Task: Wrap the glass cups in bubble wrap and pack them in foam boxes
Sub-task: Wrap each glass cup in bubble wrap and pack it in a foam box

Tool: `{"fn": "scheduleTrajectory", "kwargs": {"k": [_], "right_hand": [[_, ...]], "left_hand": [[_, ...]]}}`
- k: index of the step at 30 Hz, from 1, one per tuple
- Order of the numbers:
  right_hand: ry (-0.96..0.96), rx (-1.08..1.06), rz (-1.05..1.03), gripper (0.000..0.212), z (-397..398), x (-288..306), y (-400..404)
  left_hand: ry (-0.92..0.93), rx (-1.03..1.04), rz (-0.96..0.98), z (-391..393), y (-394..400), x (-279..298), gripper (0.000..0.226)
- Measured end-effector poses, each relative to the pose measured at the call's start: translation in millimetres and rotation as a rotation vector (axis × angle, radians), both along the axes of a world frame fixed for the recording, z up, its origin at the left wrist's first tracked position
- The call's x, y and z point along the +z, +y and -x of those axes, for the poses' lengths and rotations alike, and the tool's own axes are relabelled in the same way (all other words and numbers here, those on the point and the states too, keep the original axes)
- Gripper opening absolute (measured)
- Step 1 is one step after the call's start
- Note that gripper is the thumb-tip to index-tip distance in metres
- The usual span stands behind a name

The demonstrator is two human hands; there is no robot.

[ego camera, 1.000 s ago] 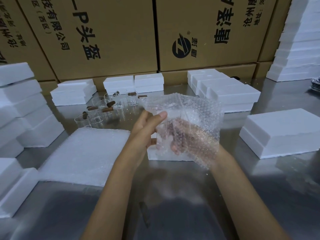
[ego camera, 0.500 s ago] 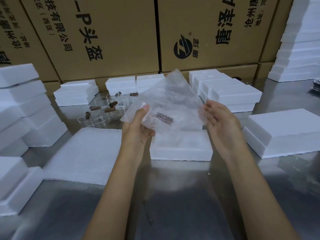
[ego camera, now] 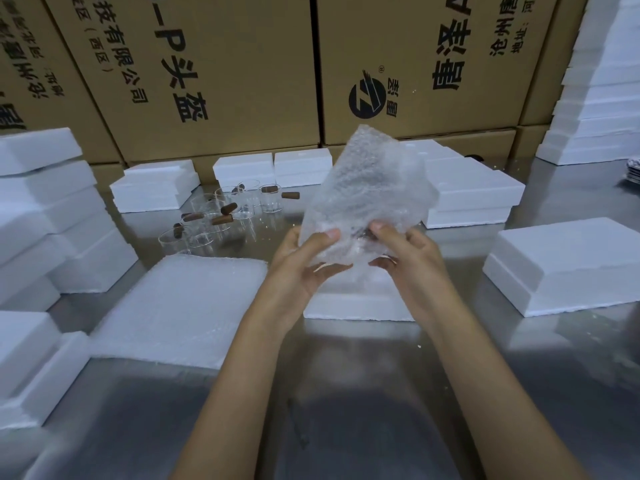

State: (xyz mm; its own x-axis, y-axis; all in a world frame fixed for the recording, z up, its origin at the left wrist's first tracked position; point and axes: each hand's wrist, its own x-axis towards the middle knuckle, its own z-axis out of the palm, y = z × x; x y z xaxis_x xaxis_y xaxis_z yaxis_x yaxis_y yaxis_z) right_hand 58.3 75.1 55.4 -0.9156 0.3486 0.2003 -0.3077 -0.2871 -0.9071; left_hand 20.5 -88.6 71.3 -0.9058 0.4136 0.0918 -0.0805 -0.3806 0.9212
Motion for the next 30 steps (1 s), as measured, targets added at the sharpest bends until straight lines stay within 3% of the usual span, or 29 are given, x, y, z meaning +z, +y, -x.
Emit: {"fn": "scheduleTrajectory", "kwargs": {"k": [3,6,10,19,25,30], "right_hand": [[-0.034,-0.120,-0.025,0.004,-1.7,0.3,2.8],[-0.055,-0.247,-0.195,0.004,-3.7,0.9,1.8],[-0.042,-0.293,-0.380,0.009,-8.7,4.1,-3.3],[-0.008,-0.339,-0.589,0.031,-47.6,-25.5,-24.9],[-0.010,-0.551,-0.931,0.020,-52.6,-42.0,-25.7],[-0.010,-0.587,-1.021,0.029,-46.6,-46.7,-24.1]], "left_hand": [[0.117,-0.003,0.244,-3.1,-0.2,-0.9,0.064],[0.221,-0.050,0.409,-7.0,-1.1,2.8,0.061],[0.256,-0.011,0.470,-15.5,-5.7,5.1,0.062],[0.237,-0.002,0.495,-51.3,-33.4,-33.0,0.060],[0.452,0.170,0.769,-56.3,-28.0,-53.5,0.056],[0.459,0.152,0.758,-55.2,-21.9,-54.8,0.056]]}}
